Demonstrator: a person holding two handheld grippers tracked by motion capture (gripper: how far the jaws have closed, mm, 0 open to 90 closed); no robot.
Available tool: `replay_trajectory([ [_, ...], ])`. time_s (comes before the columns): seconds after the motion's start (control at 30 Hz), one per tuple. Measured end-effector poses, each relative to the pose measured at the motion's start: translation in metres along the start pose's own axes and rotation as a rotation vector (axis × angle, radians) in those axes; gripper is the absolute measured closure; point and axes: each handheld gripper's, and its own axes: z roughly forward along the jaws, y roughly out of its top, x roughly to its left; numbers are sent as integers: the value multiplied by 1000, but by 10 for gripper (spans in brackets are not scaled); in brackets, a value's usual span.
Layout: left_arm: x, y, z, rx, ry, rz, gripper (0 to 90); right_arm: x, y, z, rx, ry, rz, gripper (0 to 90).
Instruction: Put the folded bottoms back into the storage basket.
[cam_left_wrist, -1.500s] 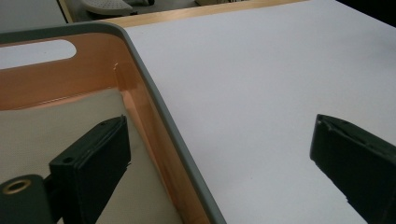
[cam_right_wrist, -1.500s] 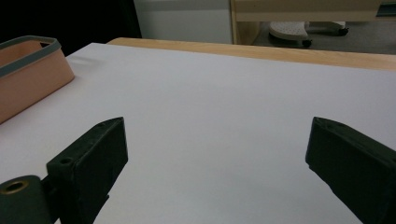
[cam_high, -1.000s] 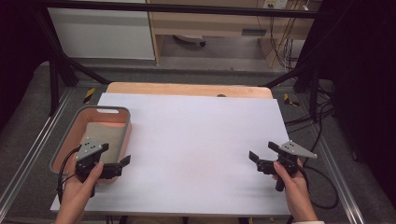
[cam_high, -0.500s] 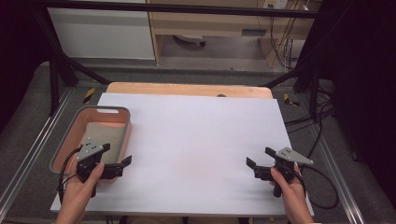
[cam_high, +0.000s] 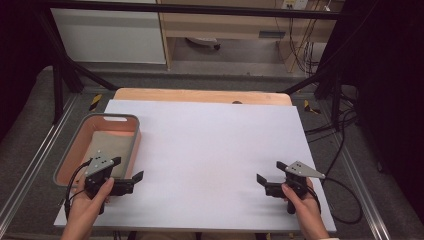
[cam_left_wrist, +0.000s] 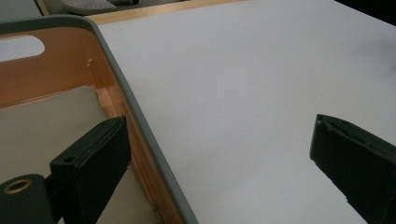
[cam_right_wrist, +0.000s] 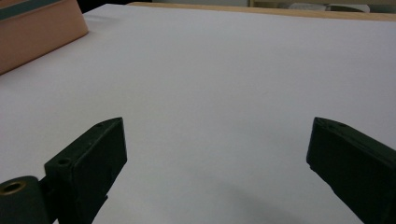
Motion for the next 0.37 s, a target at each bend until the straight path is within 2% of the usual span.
replay_trajectory([
  [0.23, -3, 0, 0, -5, 1, 17, 56, 6, 1, 12, 9, 21, -15, 55],
  [0.37, -6, 1, 1, -13, -15, 18, 56, 9, 2, 18, 13, 27, -19, 55],
])
